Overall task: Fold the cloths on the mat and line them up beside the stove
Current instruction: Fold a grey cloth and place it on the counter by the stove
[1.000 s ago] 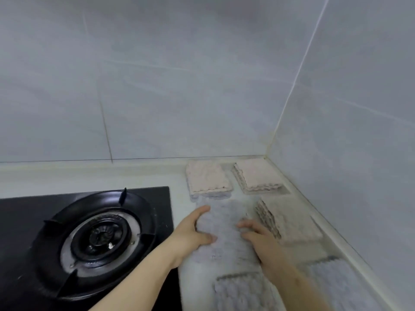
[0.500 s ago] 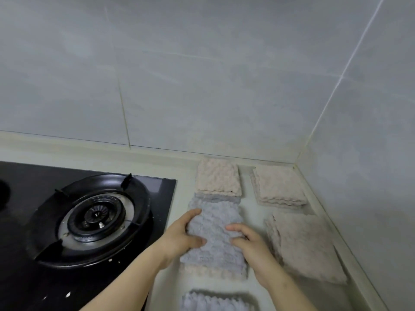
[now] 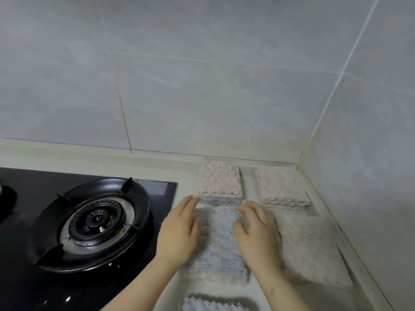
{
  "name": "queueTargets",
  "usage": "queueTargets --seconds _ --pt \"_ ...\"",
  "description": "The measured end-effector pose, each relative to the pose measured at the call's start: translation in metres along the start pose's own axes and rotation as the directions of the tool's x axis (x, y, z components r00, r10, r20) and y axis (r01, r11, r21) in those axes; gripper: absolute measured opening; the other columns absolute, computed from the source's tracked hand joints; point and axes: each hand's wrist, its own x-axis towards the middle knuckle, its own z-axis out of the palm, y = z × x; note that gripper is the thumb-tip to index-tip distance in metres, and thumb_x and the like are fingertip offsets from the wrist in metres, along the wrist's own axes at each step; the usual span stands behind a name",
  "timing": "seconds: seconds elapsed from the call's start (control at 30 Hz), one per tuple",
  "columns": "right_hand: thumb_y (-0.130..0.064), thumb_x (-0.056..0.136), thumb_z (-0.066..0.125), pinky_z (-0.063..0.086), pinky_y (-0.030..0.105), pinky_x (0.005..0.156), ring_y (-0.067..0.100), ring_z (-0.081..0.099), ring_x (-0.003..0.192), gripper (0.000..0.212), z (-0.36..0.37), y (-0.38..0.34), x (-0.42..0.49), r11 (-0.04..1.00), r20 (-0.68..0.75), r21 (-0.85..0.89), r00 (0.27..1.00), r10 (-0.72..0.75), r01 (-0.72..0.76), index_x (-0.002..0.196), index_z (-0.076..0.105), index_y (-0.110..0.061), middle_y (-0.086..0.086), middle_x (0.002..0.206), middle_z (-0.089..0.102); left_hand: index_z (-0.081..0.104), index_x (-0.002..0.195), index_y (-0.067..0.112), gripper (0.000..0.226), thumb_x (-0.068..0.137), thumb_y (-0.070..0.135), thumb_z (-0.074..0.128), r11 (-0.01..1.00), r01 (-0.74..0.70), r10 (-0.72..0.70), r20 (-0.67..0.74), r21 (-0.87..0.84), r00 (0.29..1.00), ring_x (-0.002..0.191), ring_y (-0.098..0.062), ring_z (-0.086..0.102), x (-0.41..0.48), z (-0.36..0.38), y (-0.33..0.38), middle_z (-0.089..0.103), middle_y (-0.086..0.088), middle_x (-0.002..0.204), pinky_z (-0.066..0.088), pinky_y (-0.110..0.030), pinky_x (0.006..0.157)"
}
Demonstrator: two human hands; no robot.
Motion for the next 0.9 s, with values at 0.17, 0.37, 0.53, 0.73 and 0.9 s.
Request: queueTargets --seconds 0.17,0.37,0.53,0.73,0.9 --pt "-0.039 0.099 0.018 -0.002 0.032 0.117 0.013 -0.009 0.146 0.055 0.032 0.015 0.0 0.94 0.399 -0.33 0.915 0.054 0.088 0.151 0.005 -0.024 -0.006 0.159 -0.005 0.011 0.149 0.025 0.06 0.094 0.049 0.009 0.983 0.001 -0.053 0.278 0.183 0.959 0.146 -0.011 -0.003 -0.004 0.039 -0.007 0.003 0.009 0.158 0.004 -0.031 0.119" --pt "-0.051 0.062 -0.019 0.001 0.033 0.117 0.007 -0.006 0.145 0.094 0.057 0.034 -0.005 0.93 0.327 -0.365 0.941 0.088 0.04 0.15 0.004 -0.029 -0.009 0.159 -0.003 0.002 0.149 0.029 0.053 0.099 0.044 0.011 0.963 0.01 -0.088 0.279 0.27 0.956 0.144 -0.012 -0.014 -0.007 0.053 -0.01 -0.007 0.012 0.157 -0.005 -0.031 0.117" --pt "-0.042 0.078 0.028 0.05 0.031 0.091 0.018 0.059 0.117 0.061 0.069 0.042 -0.002 0.926 0.245 -0.375 0.968 0.053 0.044 0.119 0.065 -0.016 0.002 0.128 0.061 0.032 0.144 0.019 0.08 0.089 0.057 -0.011 0.97 -0.064 0.023 0.175 0.234 0.984 0.144 -0.015 0.018 -0.007 0.069 -0.023 0.028 0.002 0.153 0.002 -0.025 0.117" --pt "-0.038 0.079 0.035 0.042 0.028 0.099 0.025 0.061 0.114 0.056 0.078 0.048 0.003 0.938 0.2 -0.343 0.98 0.025 0.046 0.116 0.066 -0.009 0.008 0.122 0.065 0.057 0.126 0.012 0.05 0.093 0.035 0.029 0.979 -0.086 0.065 0.12 0.183 0.991 0.131 -0.023 0.043 -0.002 0.07 -0.023 0.054 -0.004 0.134 0.02 -0.028 0.109" --pt "-0.05 0.077 0.006 0.011 0.03 0.114 0.024 0.022 0.143 0.084 0.08 0.049 0.01 0.966 0.224 -0.256 0.974 0.018 0.041 0.144 0.035 -0.01 0.008 0.152 0.031 0.021 0.148 0.023 0.082 0.079 0.055 -0.011 0.973 -0.054 0.005 0.214 0.226 0.977 0.146 -0.017 0.006 0.008 0.069 -0.02 0.014 0.005 0.157 0.0 -0.024 0.117"
